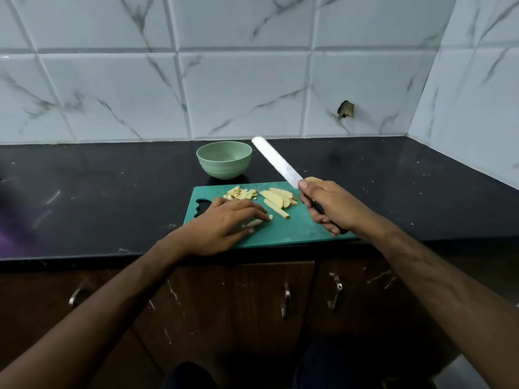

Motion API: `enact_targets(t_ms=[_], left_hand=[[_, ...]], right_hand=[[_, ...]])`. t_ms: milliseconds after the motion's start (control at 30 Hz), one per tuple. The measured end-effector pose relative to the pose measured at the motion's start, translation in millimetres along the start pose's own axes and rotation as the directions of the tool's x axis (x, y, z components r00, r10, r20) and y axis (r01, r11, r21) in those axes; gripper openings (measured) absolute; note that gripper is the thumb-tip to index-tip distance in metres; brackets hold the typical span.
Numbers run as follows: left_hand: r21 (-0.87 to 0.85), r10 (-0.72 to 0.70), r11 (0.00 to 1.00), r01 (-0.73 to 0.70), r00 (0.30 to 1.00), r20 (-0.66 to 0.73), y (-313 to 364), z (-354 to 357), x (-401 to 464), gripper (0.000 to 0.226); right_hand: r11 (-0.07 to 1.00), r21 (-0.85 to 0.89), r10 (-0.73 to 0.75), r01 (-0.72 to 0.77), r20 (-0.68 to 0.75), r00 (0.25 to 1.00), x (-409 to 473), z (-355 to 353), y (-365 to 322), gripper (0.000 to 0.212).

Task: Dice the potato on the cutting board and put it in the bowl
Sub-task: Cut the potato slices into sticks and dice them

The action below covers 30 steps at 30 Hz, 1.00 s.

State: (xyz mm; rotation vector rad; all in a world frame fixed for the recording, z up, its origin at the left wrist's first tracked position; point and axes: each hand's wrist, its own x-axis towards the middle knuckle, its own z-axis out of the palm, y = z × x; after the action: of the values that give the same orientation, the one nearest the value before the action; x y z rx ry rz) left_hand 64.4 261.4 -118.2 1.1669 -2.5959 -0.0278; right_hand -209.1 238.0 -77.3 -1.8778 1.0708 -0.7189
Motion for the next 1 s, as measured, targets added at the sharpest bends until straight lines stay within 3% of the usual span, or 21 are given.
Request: enact_targets(t_ms=[133,267,500,733,1000], left_hand=[[0.164,0.168,0.971,-0.174,0.985,0.047,-0.6,1.7,25.0,0.041],[0.241,0.237,0.943,-0.23,0.972,0.0,-9.6,2.3,32.3,0.037],[0.262,0.14,0.96,-0.096,0.978,-0.157,-36.8,6.5,27.7,0.029],[0.357,0.142,0.932,-0.063,0.969,-0.201,-52.4,4.0,43.2,0.026],[0.34,0.054,0.94,0.039,0.964,-0.259,-63.9,7.7,55.6,0.023]], right_hand=[[0.977,0.199,-0.042,0.074,-0.158,0.986,19.3,8.2,9.0,0.045],[0.962,0.258,-0.041,0.093,-0.199,0.979,30.8,14.7,20.4,0.044],[0.964,0.248,-0.057,0.1,-0.173,0.983,34.9,16.3,32.2,0.046],[0.961,0.252,-0.075,0.114,-0.162,0.984,32.7,17.1,32.2,0.045],[0.962,0.244,-0.085,0.123,-0.159,0.984,33.0,15.5,34.4,0.046]])
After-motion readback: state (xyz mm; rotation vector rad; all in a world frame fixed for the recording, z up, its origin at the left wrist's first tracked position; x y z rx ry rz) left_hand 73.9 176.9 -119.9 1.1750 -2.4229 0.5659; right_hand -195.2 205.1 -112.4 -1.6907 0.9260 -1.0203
